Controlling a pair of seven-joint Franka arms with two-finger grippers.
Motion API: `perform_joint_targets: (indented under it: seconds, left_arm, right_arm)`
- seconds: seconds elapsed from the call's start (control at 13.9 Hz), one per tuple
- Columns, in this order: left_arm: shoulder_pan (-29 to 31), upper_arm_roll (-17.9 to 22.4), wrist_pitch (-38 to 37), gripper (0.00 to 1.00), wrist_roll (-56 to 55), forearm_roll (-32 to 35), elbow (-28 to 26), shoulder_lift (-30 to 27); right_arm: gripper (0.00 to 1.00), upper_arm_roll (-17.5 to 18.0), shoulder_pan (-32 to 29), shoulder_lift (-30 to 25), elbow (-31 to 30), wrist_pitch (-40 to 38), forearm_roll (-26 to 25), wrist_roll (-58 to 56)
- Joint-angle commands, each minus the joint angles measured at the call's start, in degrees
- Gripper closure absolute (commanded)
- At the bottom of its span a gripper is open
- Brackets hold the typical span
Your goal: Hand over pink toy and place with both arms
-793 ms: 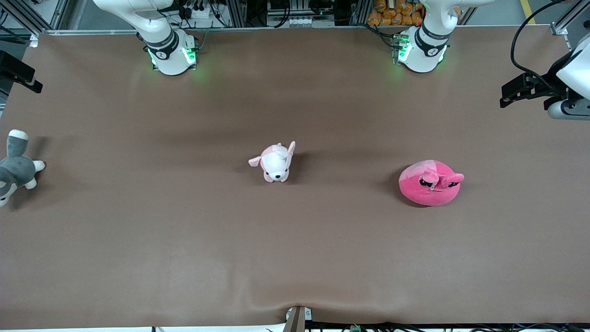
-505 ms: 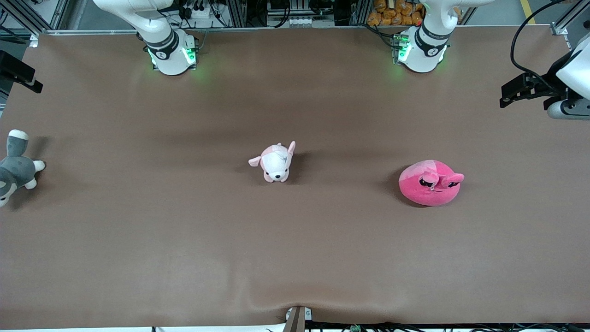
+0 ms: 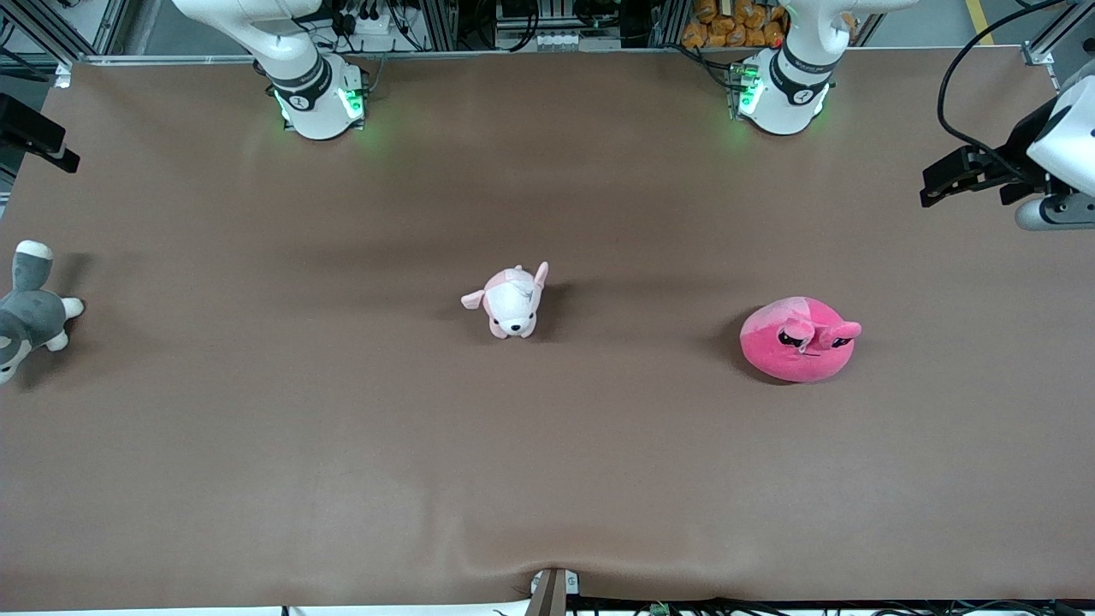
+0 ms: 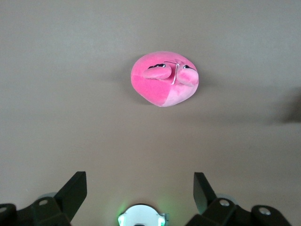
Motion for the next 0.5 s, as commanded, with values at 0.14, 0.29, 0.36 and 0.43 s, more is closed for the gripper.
perform_joint_targets:
  seconds: [0.14, 0.29, 0.36, 0.43]
  left_arm:
    - [-3.5, -0.7, 0.3, 0.0, -12.7, 0.1, 2.9, 4.9]
    - [-5.0, -0.7, 0.3, 0.0, -19.2, 0.1, 6.3, 9.3]
    - [-5.7, -0.7, 0.8, 0.0, -21.7, 0.1, 6.5, 10.5]
    - [-6.1, -0.8, 2.6, 0.0, -23.8, 0.1, 6.3, 11.5]
  right_arm:
    - [0.0, 0.1, -0.2, -0.4, -0.4, 0.0, 0.4, 0.8]
    - [0.0, 0.0, -0.1, -0.4, -0.3, 0.1, 0.4, 0.8]
    - [0.0, 0.0, 0.0, -0.4, -0.3, 0.1, 0.4, 0.8]
    - [0.0, 0.0, -0.2, -0.3, -0.3, 0.0, 0.4, 0.8]
